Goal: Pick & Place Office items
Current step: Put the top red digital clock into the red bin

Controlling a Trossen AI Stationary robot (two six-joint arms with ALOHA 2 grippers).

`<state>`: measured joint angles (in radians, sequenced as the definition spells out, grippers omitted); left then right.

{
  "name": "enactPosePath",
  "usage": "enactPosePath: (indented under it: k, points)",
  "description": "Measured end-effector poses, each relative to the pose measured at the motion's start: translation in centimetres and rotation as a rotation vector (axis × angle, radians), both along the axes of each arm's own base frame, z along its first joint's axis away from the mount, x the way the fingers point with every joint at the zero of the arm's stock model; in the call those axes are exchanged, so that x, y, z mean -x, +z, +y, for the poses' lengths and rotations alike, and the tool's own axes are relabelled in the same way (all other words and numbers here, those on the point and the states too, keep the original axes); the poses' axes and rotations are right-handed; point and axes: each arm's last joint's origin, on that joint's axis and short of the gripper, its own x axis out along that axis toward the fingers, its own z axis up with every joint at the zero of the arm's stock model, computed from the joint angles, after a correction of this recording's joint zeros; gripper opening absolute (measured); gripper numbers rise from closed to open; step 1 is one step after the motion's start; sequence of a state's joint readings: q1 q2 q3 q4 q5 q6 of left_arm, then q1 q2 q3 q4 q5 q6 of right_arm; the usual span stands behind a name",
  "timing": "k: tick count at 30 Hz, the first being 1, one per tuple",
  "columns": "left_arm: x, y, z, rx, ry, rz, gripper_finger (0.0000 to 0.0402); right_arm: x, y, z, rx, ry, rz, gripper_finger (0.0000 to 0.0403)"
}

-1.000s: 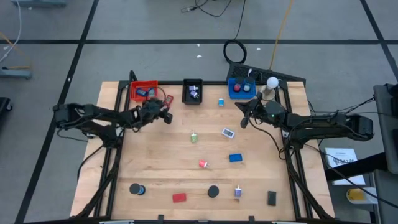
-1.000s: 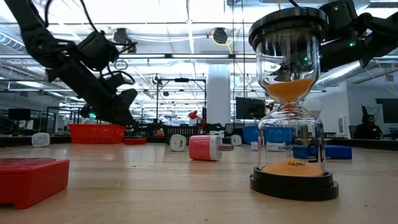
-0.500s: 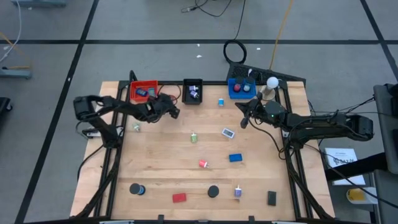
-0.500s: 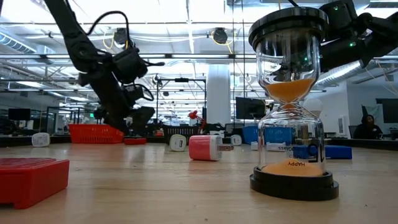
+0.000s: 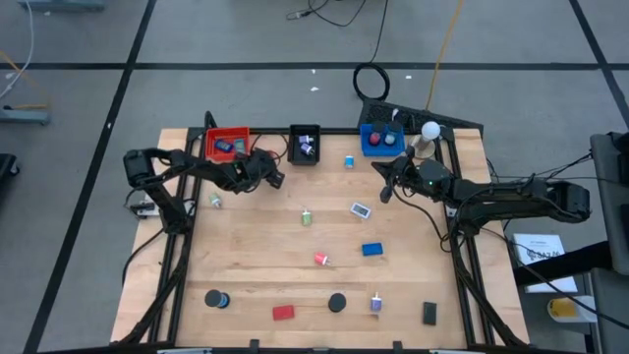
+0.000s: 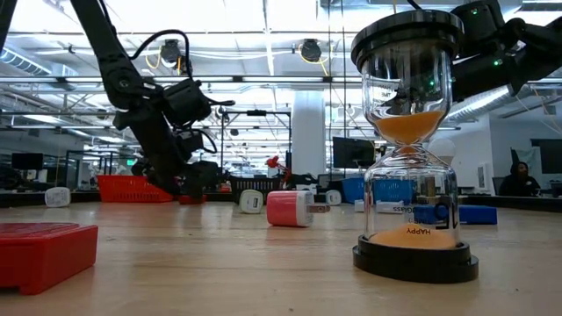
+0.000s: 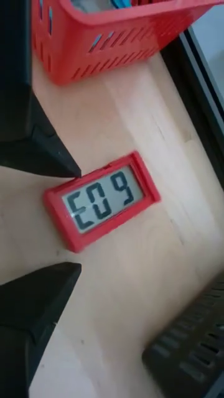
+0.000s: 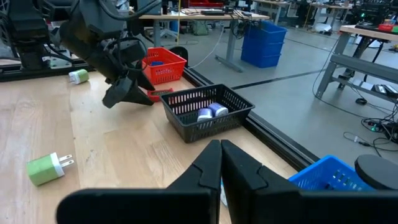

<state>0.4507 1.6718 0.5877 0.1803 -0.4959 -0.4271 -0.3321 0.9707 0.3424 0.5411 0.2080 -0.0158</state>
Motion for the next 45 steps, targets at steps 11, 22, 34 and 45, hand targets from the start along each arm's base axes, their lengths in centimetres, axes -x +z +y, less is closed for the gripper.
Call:
enactPosePath:
  k: [11, 22, 34, 45]
  points:
    - [-0.1, -0.3, -1.0, 0.023, -0.036, 0.051, 0.0148, 0.0, 0.0, 0.0, 0.0, 0.0, 0.0, 0.0004]
    - [-0.2, 1.3, -1.3, -0.032, -0.061, 0.016, 0.0171, 0.0, 0.0, 0.0, -0.001, 0.001, 0.002, 0.0004]
    - [0.5, 1.5, 0.9, -0.032, -0.107, 0.018, 0.0211, 0.0, -0.1, 0.0, -0.006, 0.0, 0.005, 0.0004]
    - [0.4, 1.5, 1.0, -0.023, -0.185, 0.033, 0.0164, 0.0, -0.1, 0.0, -0.005, 0.0, 0.005, 0.0004]
